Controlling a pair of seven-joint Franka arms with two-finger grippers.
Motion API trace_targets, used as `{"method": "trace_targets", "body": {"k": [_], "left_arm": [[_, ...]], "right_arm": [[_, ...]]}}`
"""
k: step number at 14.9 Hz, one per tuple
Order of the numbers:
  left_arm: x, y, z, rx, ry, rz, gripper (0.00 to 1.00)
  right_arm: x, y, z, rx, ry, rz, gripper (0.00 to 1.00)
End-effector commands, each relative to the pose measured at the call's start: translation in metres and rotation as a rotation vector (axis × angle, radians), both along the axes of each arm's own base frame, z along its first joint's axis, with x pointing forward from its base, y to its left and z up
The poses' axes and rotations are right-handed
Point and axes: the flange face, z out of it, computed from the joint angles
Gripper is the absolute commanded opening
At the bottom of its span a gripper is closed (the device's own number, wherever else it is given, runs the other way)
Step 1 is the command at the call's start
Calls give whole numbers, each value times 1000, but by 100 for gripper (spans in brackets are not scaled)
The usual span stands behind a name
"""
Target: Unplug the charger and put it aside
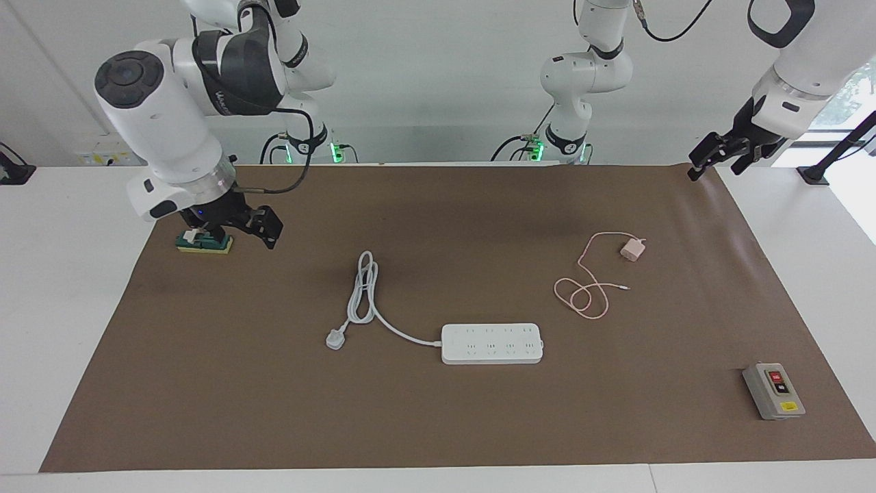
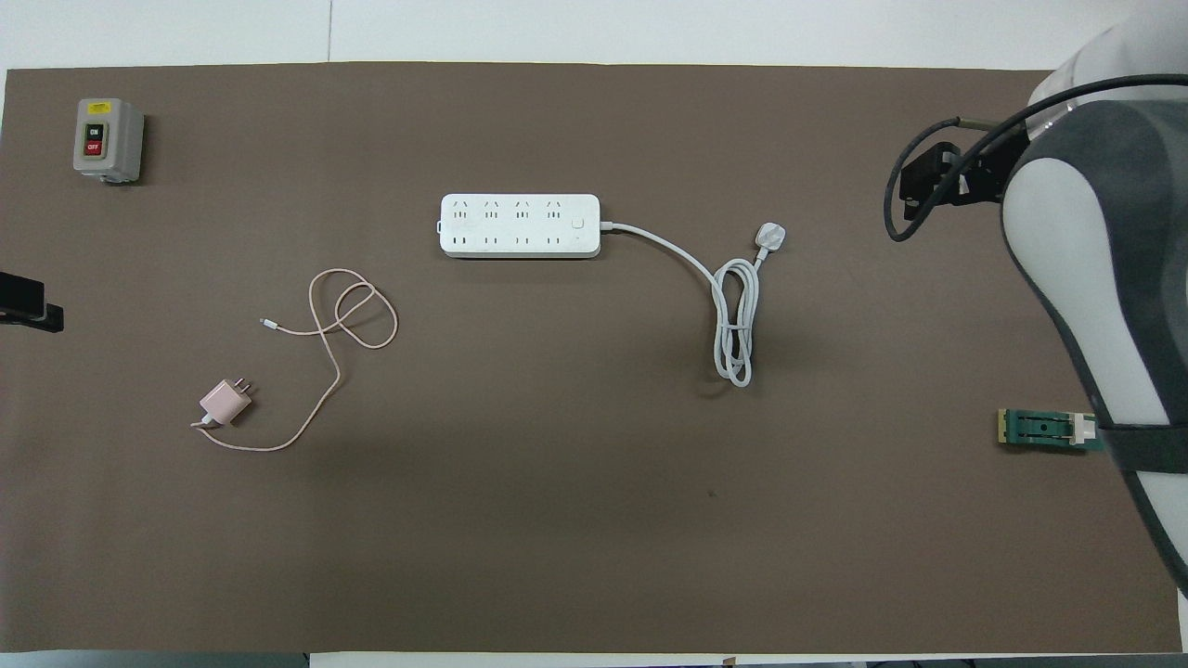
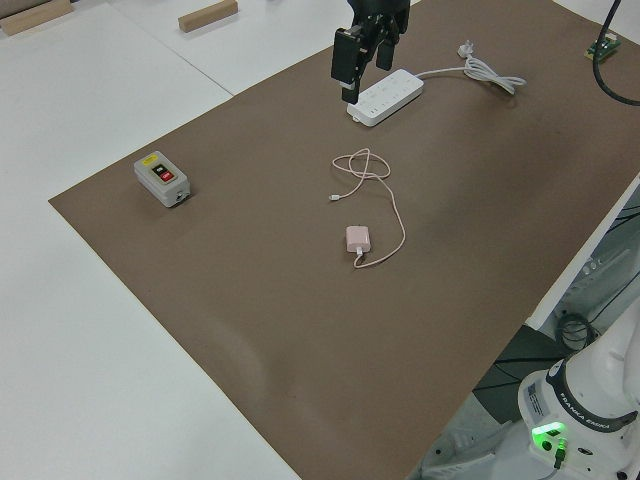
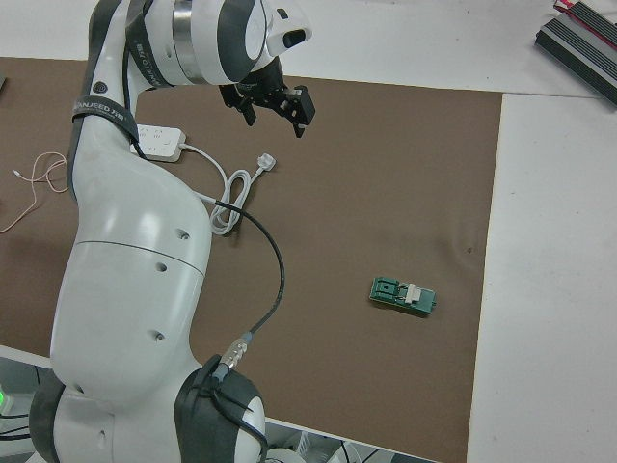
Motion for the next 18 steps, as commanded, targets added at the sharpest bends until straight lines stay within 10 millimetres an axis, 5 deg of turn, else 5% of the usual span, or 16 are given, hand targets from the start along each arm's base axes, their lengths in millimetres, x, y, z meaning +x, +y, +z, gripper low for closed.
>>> {"method": "trace_targets", "body": {"k": [1,8,11,18], "left_arm": [[-1,-9,11,10,28,-3,100],[3,-43,0,15,11,-71,100],[0,-43,-1,15,21,-75,100],[-2,-43,-9,6,14,-172,100]], "right_arm": [[-34,-4,10,-6,8,29,100],[-58,-13,22,2,-8,70,100],[-70,-15,19,2,-16,74,100],[-65,-31,20,4,-49,102,100]]}}
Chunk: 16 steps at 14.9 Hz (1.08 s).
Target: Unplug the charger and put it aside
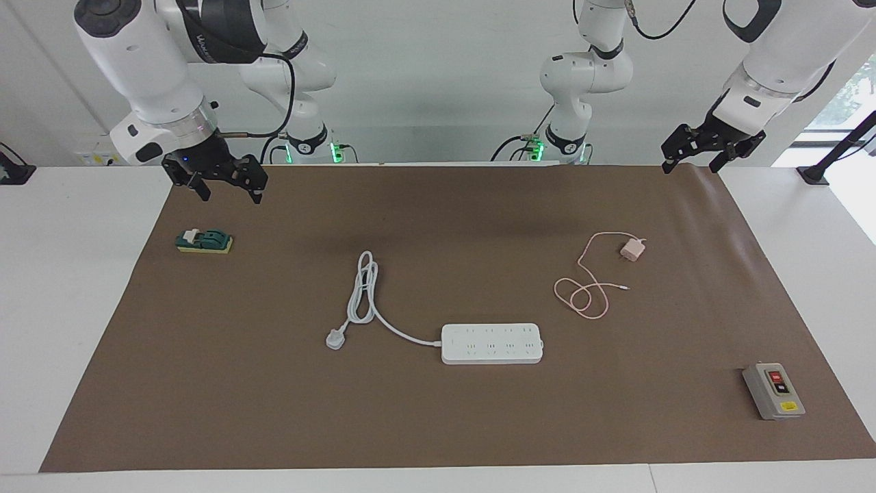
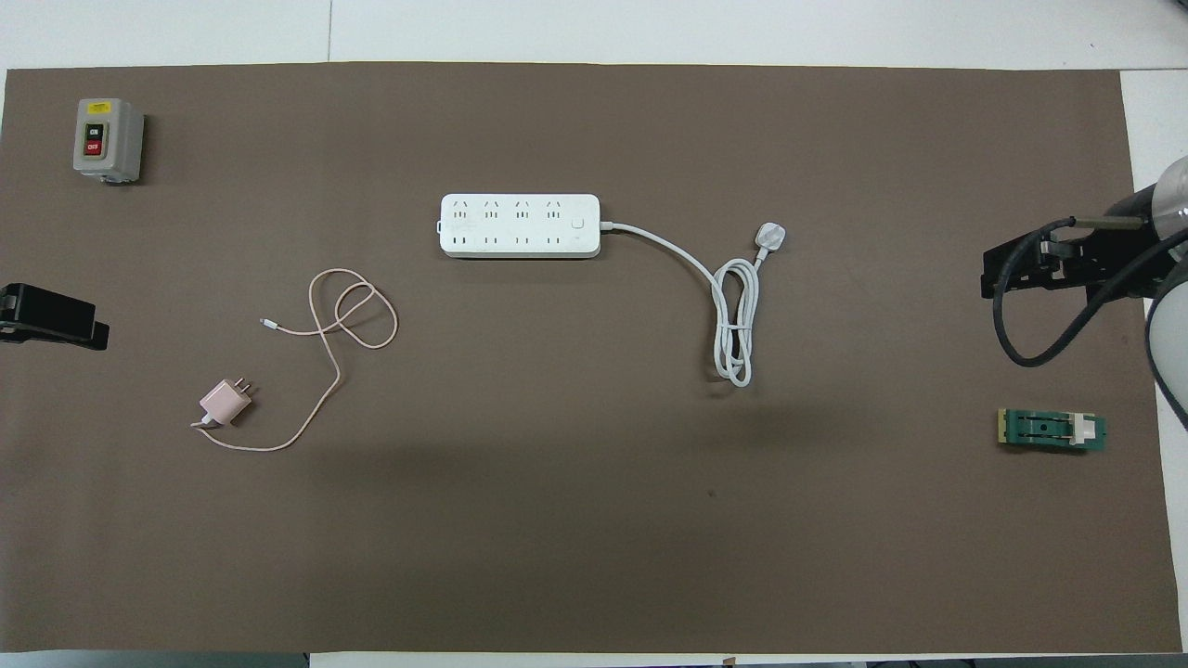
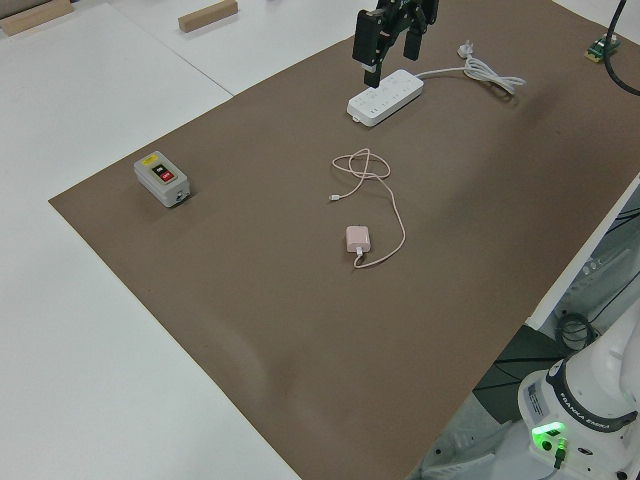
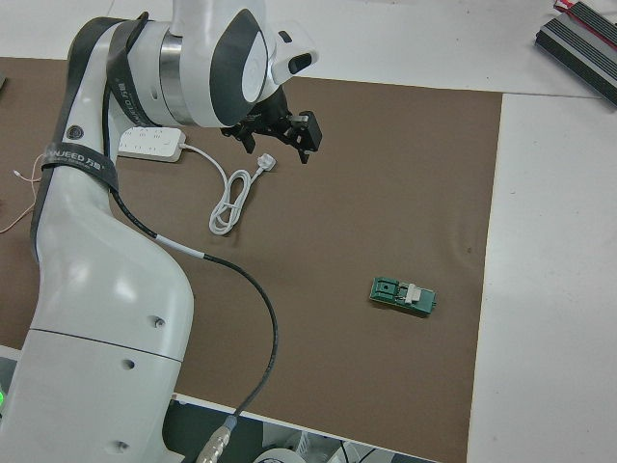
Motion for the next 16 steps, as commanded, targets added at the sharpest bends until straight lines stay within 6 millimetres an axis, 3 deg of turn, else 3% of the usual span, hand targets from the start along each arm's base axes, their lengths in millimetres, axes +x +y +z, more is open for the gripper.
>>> {"method": "trace_targets", "body": {"k": [1,6,10,16], "left_arm": [[-5,0,-4,5,-15,-22,100],[-6,1,-5,5,-12,-25,100],[-5,0,-4,5,-17,-25,100],[-4,0,-4,5,-20,-25,100]], "right_arm": [[-5,-4,-1,-14,-17,29,100],[-4,-3,0,-20,-20,30,100],[-2,-26,1,-3,-30,-19,100],[-3,-29,2,-5,-14,-18,100]]}}
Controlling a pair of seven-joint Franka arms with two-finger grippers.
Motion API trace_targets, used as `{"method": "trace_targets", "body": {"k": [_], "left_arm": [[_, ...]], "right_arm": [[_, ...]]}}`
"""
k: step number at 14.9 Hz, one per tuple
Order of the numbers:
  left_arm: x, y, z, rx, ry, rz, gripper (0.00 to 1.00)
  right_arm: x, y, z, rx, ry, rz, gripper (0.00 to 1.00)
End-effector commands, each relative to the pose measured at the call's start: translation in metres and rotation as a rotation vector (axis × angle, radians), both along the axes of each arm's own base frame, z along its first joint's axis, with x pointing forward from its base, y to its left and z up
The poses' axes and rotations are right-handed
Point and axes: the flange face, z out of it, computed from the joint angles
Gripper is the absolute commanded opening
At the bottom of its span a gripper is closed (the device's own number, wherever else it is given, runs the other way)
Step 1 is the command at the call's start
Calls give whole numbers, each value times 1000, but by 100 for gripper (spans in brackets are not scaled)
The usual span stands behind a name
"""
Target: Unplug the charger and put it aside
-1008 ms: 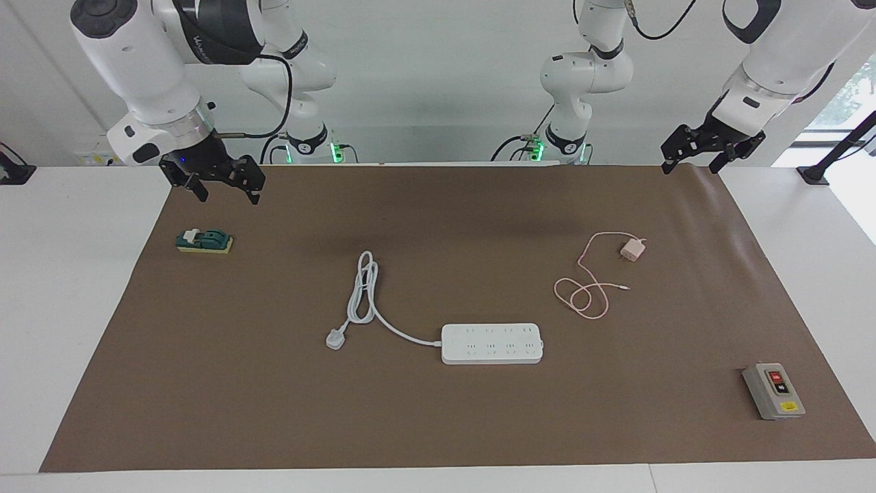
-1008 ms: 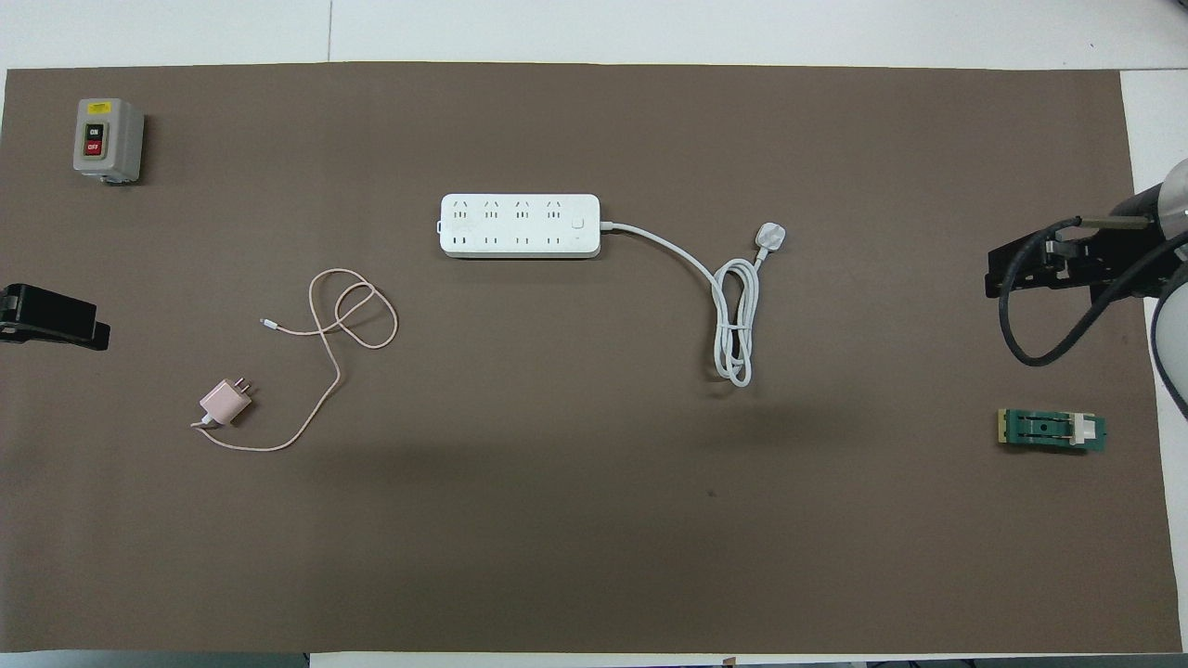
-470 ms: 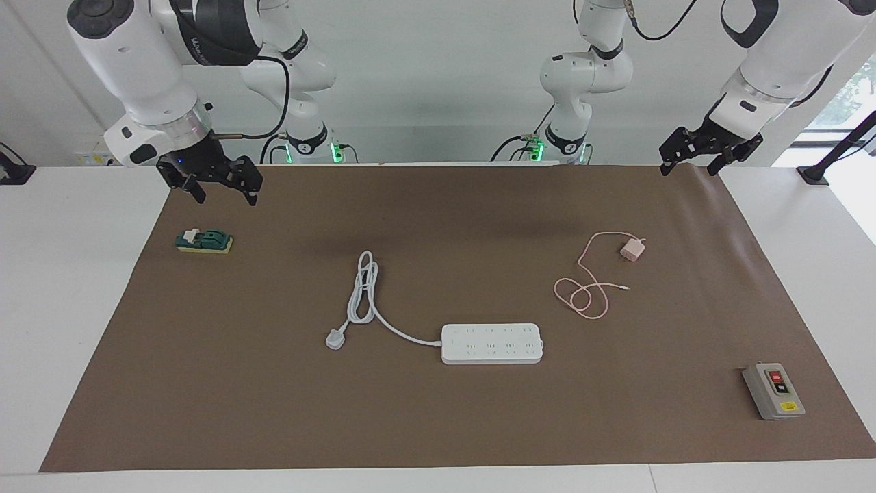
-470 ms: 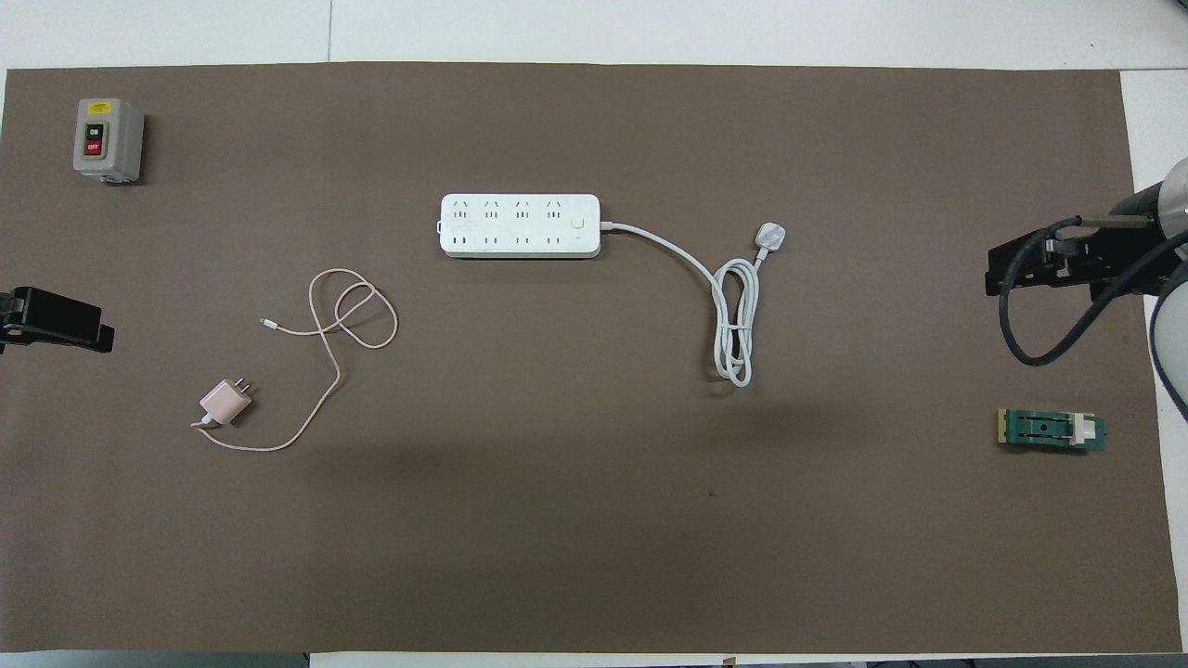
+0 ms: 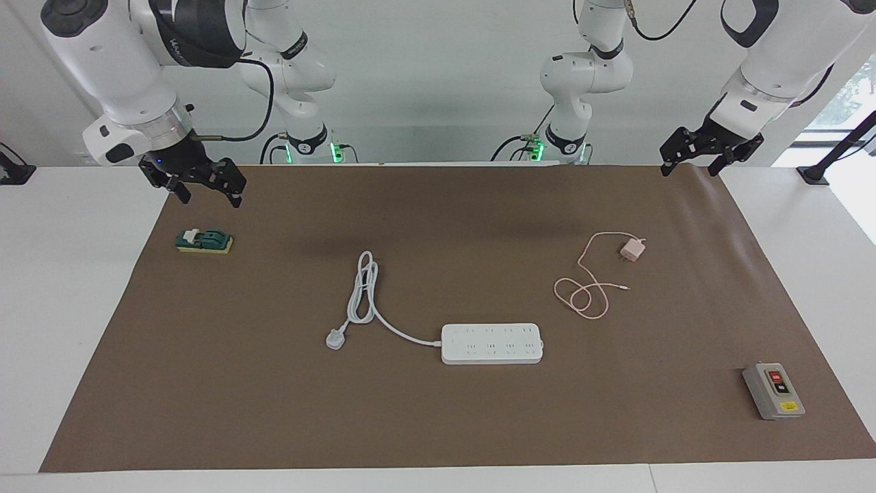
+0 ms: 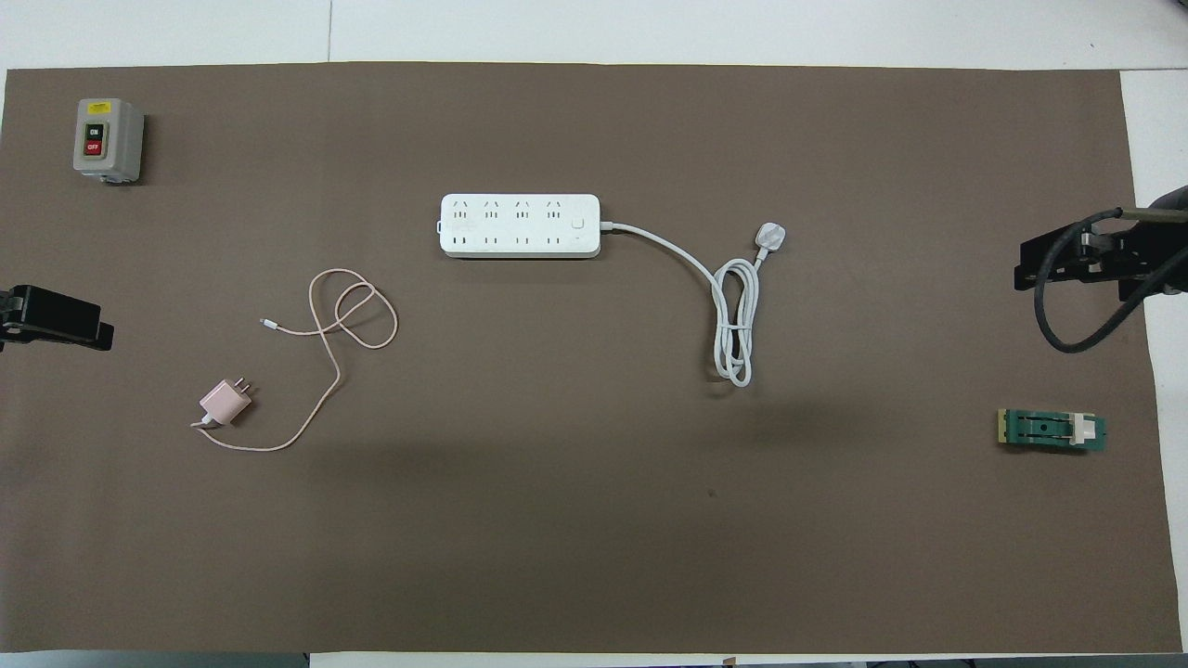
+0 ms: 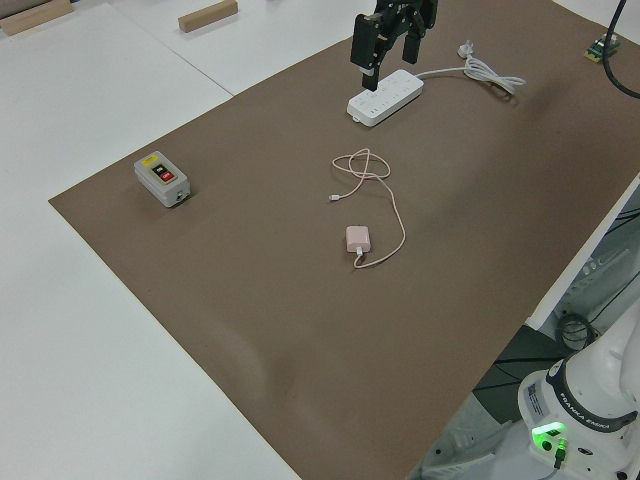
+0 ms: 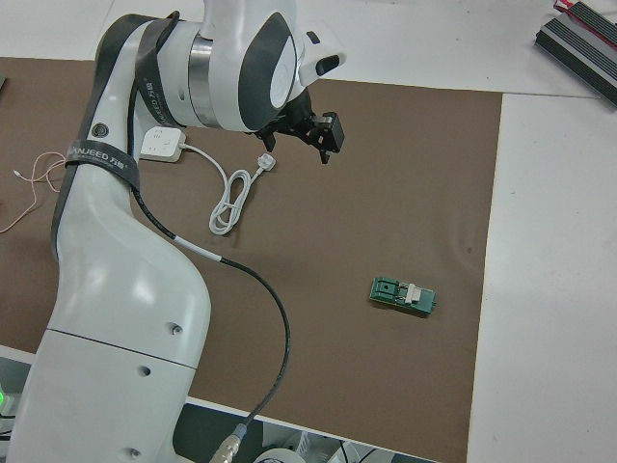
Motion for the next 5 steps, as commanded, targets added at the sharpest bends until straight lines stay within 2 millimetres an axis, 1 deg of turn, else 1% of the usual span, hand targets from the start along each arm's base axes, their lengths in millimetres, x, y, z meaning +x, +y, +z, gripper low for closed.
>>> {"method": "trace_targets", "body": {"k": [1,5], "left_arm": [[-5,0,1,6,-19,-16,100],[-5,-1,2,6,-22,-17,100]], "right_arm": [[-7,-3,3,-17,21,24,100],[-9,-3,3,-15,41,52,100]]}}
